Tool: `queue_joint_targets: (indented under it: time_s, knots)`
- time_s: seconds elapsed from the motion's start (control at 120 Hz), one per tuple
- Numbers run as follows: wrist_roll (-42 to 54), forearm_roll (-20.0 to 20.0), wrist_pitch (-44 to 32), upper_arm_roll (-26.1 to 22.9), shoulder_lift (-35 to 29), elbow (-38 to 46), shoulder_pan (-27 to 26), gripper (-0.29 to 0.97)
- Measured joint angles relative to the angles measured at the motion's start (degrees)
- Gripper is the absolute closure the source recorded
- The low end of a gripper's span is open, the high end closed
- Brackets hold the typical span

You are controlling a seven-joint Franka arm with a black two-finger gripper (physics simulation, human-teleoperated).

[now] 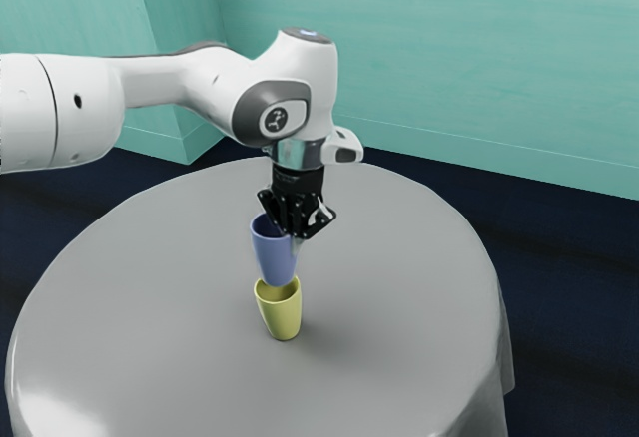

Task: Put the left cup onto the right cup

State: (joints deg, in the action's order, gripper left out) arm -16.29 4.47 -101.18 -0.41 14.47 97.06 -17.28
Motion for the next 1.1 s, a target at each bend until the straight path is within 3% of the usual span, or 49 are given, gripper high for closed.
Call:
queue_joint_targets:
  time_s: [1.1]
  knots:
    - [-0.9, 0.3, -1.2, 0.1, 2.9, -0.7, 0.1, 0.79]
